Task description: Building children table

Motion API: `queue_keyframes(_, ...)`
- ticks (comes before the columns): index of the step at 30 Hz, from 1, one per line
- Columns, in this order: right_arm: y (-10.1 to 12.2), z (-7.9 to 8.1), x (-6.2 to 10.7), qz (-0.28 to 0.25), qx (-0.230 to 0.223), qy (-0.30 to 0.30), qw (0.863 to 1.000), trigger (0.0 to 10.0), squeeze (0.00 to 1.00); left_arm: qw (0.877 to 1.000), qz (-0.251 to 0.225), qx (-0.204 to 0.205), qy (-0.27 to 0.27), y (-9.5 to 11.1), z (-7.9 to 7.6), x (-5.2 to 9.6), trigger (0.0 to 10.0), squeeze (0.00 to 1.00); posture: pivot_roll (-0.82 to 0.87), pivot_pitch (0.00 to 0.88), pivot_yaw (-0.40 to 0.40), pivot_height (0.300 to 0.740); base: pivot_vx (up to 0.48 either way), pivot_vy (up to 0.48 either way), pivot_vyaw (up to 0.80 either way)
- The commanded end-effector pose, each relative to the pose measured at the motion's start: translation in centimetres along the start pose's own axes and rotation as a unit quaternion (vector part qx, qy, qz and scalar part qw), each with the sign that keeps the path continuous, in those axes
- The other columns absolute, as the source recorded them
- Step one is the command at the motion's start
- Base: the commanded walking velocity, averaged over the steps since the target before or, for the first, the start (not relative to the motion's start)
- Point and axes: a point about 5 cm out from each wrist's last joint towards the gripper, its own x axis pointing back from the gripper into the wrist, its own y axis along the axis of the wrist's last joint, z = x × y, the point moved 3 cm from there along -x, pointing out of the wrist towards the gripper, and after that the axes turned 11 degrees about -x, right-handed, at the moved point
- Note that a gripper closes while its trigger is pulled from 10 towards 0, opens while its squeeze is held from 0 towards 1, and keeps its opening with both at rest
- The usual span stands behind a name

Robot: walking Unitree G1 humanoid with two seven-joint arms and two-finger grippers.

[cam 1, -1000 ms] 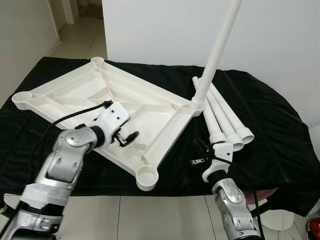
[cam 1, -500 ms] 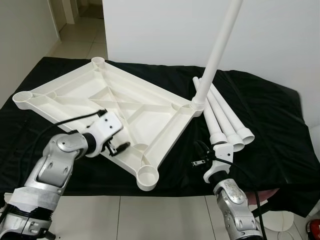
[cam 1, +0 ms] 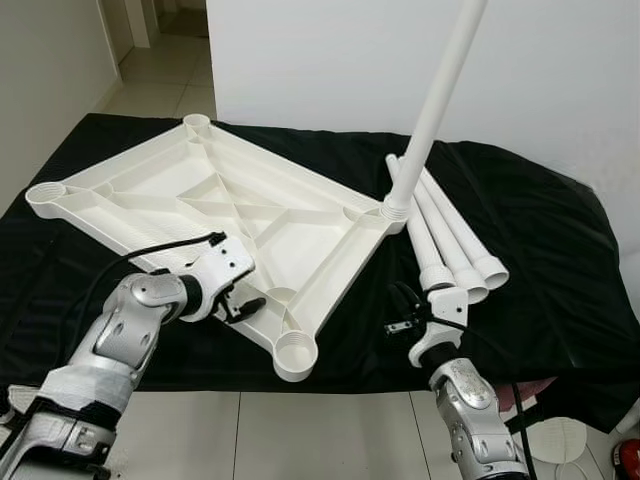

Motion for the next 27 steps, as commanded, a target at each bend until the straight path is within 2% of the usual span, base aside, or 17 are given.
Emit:
queue_keyframes(1, -0.1, 0.0, 0.5, 0.007, 0.006, 0.003, 1.000, 10.0, 0.00, 0.999, 0.030, -0.016, 0.017, -0.7, 0.4, -1.0, 10.0, 0.00, -0.03, 0.000, -0.092, 0.740, 0.000, 0.000, 0.00)
queue_keyframes(5, 0.0, 0.0, 0.5, 0.007, 0.006, 0.005, 1.000, 10.0, 0.00, 0.999, 0.032, -0.021, 0.012, -0.7, 0.4, -1.2, 10.0, 0.00, -0.03, 0.000, -0.092, 0.740, 0.000, 0.000, 0.00)
queue_keyframes(8, 0.0, 0.3, 0.8, 0.006, 0.005, 0.010, 1.000, 10.0, 0.00, 0.998, 0.035, -0.043, -0.010, -0.8, 0.1, -1.4, 10.0, 0.00, -0.04, 0.000, -0.090, 0.740, 0.000, 0.000, 0.00)
queue_keyframes(13, 0.3, 0.9, 1.3, 0.003, 0.001, 0.014, 1.000, 10.0, 0.00, 0.990, 0.035, -0.097, -0.101, -1.3, -1.4, -1.5, 10.0, 0.00, -0.04, 0.000, -0.078, 0.740, 0.000, 0.000, 0.00)
queue_keyframes(15, 0.3, 0.9, 1.3, 0.003, 0.000, 0.014, 1.000, 10.0, 0.00, 0.988, 0.035, -0.102, -0.110, -1.4, -1.6, -1.5, 10.0, 0.00, -0.04, 0.000, -0.078, 0.740, 0.000, 0.000, 0.00)
queue_keyframes(16, 0.2, 0.9, 1.4, 0.003, 0.000, 0.012, 1.000, 10.0, 0.00, 0.985, 0.032, -0.109, -0.132, -1.5, -2.0, -1.4, 10.0, 0.00, -0.04, 0.000, -0.066, 0.740, 0.000, 0.000, 0.00)
queue_keyframes(24, 0.1, 0.9, 1.9, 0.004, -0.002, 0.003, 1.000, 10.0, 0.00, 0.977, 0.004, -0.098, -0.189, -1.3, -3.2, -1.2, 10.0, 0.00, -0.05, 0.000, -0.054, 0.740, 0.000, 0.000, 0.00)
queue_keyframes(27, 0.1, 0.6, 2.2, 0.007, -0.001, -0.005, 1.000, 10.0, 0.00, 0.970, -0.021, -0.074, -0.229, -1.2, -4.2, -0.6, 10.0, 0.00, -0.05, 0.000, -0.045, 0.740, 0.000, 0.000, 0.00)
